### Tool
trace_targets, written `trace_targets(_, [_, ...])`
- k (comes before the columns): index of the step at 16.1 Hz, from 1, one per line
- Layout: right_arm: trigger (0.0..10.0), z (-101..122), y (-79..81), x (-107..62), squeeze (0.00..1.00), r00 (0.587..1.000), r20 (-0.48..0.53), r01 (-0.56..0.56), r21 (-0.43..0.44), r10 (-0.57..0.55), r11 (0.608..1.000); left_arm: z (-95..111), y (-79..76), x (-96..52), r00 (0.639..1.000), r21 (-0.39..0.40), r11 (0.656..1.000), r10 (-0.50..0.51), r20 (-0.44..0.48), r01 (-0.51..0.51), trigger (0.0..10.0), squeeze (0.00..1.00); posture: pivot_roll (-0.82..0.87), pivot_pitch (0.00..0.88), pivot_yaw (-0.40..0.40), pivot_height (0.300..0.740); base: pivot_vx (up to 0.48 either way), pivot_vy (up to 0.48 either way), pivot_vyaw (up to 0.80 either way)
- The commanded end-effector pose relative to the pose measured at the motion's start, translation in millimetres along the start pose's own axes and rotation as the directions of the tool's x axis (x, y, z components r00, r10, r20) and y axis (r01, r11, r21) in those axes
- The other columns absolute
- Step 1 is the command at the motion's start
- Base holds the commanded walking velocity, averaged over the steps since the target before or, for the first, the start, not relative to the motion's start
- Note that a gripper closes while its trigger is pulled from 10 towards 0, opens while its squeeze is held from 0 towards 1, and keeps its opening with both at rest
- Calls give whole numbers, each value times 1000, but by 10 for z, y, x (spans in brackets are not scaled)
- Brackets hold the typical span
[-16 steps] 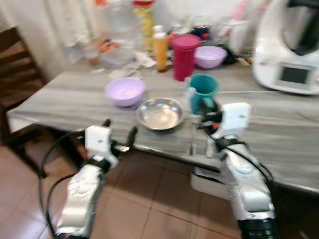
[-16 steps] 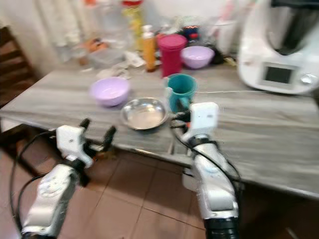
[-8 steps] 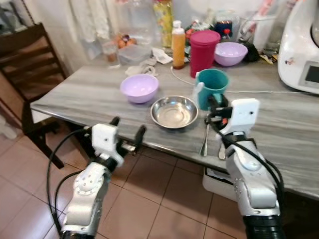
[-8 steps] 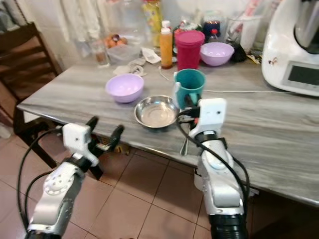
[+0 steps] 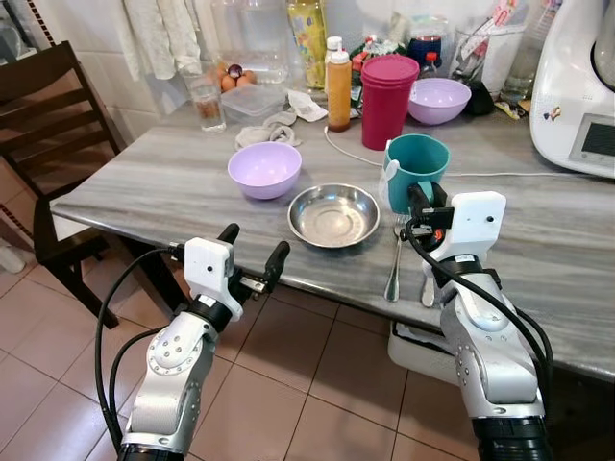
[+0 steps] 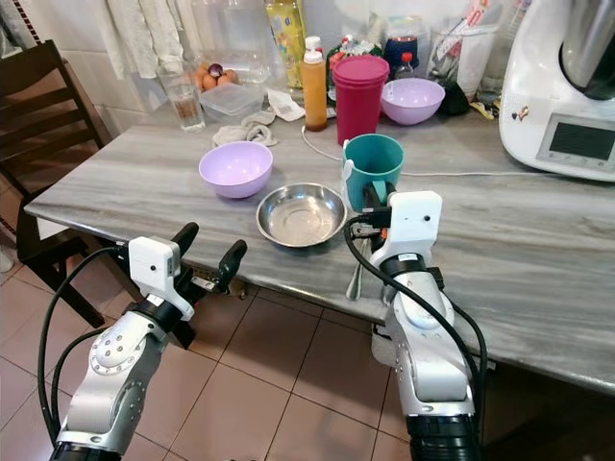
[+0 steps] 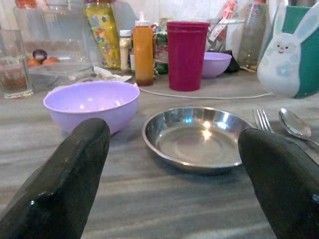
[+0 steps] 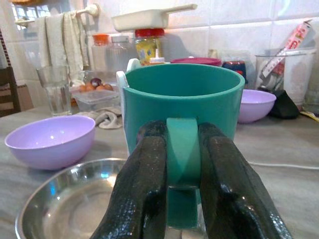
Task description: Setting the table
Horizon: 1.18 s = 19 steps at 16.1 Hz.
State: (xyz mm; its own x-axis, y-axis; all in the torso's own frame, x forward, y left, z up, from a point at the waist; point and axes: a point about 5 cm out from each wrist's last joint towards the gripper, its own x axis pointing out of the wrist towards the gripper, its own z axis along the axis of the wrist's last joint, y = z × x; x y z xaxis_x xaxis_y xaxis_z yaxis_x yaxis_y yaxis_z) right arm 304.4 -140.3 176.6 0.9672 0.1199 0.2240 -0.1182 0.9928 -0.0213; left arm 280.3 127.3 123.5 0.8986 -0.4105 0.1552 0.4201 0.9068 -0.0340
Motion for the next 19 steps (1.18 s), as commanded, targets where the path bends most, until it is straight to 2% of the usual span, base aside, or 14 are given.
trace_targets(1, [10000, 89, 20, 19, 0, 999, 40, -3, -1, 3, 1000, 22, 3, -5, 1000, 2, 1000, -7, 5, 7, 10000, 0, -198, 37, 84, 740, 296, 0, -488])
trace_targets(6, [10000, 85, 52, 27, 0, 999, 36, -16, 3, 16, 1000, 18, -3, -6, 1000, -2, 1000, -9, 3, 9, 10000, 0, -198, 39, 80, 740, 312, 0, -681])
trace_targets(9, [10000, 94, 45, 31, 0, 999, 42, -16, -3, 16, 1000, 16, -12, -4, 1000, -4, 1000, -10, 1, 10, 10000, 0, -194, 47, 79, 740, 322, 0, 0])
trace_targets(14, [10000, 70, 78, 25, 0, 999, 33, -41, 6, 41, 999, 22, 60, -67, 999, 7, 999, 33, 6, -33, 10000, 0, -188, 51, 79, 740, 0, 0, 0])
trace_targets(19, [10000, 83, -57, 80, 0, 999, 32, -37, -31, 38, 999, -22, 145, -193, 999, 54, 999, 9, -35, -7, 10000, 0, -183, 52, 88, 740, 0, 0, 0])
